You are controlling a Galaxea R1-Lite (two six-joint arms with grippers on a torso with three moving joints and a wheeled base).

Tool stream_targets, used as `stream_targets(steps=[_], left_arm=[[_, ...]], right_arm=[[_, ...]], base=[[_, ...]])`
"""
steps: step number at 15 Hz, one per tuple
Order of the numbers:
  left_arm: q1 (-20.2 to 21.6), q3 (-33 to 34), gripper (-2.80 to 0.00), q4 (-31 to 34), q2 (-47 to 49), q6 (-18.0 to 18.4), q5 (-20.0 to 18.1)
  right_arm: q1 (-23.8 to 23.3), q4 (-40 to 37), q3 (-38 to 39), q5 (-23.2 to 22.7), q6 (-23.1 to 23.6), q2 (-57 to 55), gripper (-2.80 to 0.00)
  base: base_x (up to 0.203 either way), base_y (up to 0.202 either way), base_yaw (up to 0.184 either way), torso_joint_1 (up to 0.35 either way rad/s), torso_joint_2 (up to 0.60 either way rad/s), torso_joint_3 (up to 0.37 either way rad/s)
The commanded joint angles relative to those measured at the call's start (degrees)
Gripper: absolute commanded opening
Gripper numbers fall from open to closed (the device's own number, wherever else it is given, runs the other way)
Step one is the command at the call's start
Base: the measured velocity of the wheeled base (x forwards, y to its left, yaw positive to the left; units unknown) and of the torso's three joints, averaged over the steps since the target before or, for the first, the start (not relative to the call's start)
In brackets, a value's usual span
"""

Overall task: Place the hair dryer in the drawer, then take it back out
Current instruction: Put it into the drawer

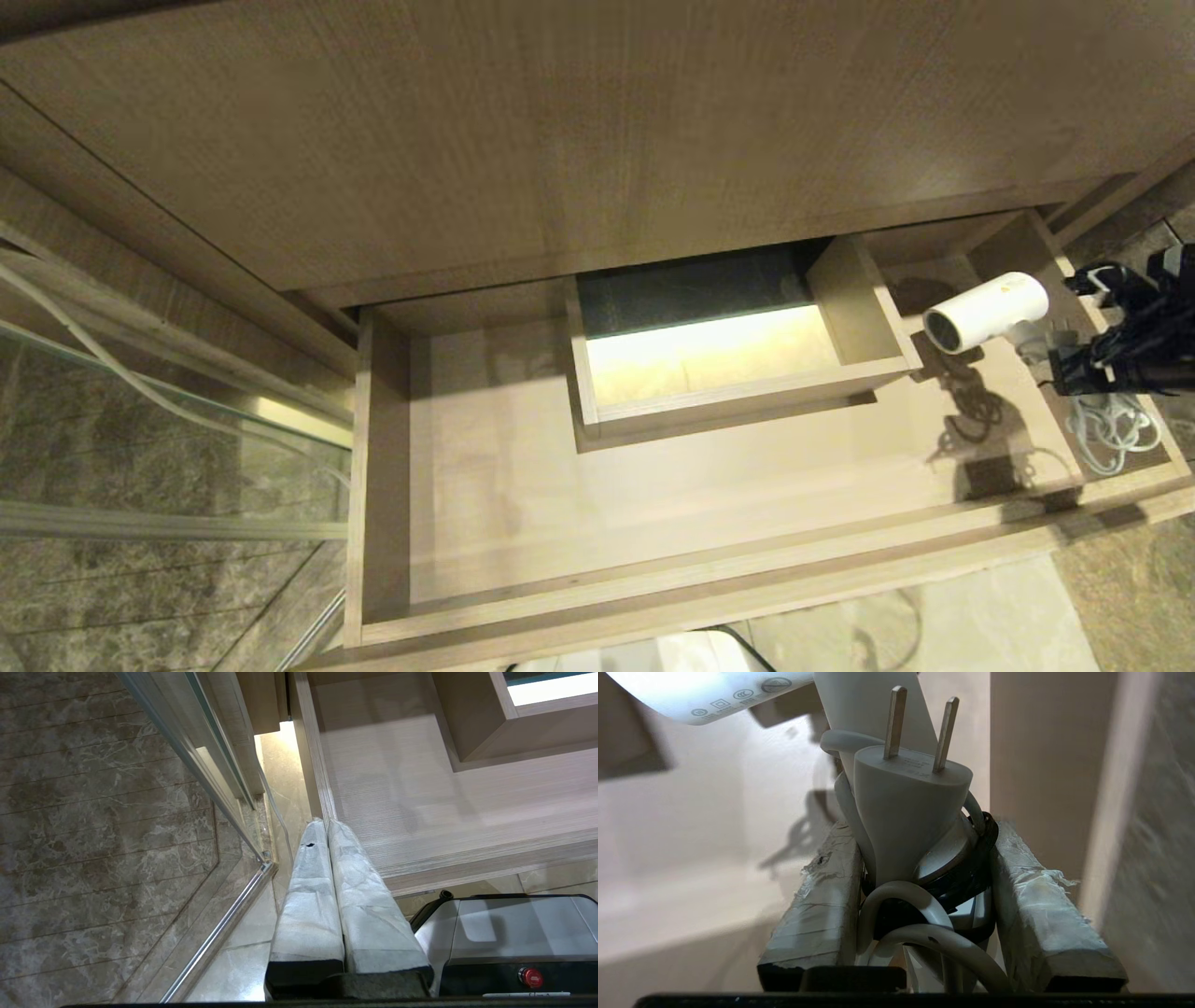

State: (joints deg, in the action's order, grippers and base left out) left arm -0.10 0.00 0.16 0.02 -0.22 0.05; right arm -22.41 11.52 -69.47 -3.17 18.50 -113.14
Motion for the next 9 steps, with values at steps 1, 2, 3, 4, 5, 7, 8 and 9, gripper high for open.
stream_targets(steps=[1, 2, 3, 4, 5, 7, 8, 9], left_arm=[[0.0, 0.1, -2.8, 0.0, 0.0, 0.0, 0.0], [0.0, 0.0, -2.8, 0.0, 0.0, 0.0, 0.0], [0.0, 0.1, -2.8, 0.0, 0.0, 0.0, 0.0], [0.0, 0.1, -2.8, 0.0, 0.0, 0.0, 0.0], [0.0, 0.1, -2.8, 0.0, 0.0, 0.0, 0.0], [0.0, 0.1, -2.8, 0.0, 0.0, 0.0, 0.0], [0.0, 0.1, -2.8, 0.0, 0.0, 0.0, 0.0], [0.0, 0.1, -2.8, 0.0, 0.0, 0.0, 0.0]], right_arm=[[0.6, 8.0, -2.4, 0.1, 0.5, -10.7, -2.8], [1.5, 12.2, -2.7, 1.5, 2.1, -12.9, -2.8], [1.9, 14.4, -3.0, 3.6, 4.3, -14.6, -2.8], [2.2, 15.8, -3.3, 4.3, 5.0, -15.9, -2.8], [2.4, 17.0, -3.4, 4.5, 5.5, -17.0, -2.8], [2.8, 19.3, -3.7, 4.4, 5.6, -18.0, -2.8], [2.8, 19.4, -3.8, 4.4, 5.7, -17.9, 0.0], [2.8, 19.5, -3.8, 4.4, 5.8, -17.3, 0.0]], base=[[0.0, 0.0, 0.0, 0.0, 0.0, 0.0], [0.0, 0.0, 0.0, 0.0, 0.0, 0.0], [0.0, 0.0, 0.0, 0.0, 0.0, 0.0], [0.0, 0.0, 0.0, 0.0, 0.0, 0.0], [0.0, 0.0, 0.0, 0.0, 0.0, 0.0], [0.0, 0.0, 0.0, 0.0, 0.0, 0.0], [0.0, 0.0, 0.0, 0.0, 0.0, 0.0], [0.0, 0.0, 0.0, 0.0, 0.0, 0.0]])
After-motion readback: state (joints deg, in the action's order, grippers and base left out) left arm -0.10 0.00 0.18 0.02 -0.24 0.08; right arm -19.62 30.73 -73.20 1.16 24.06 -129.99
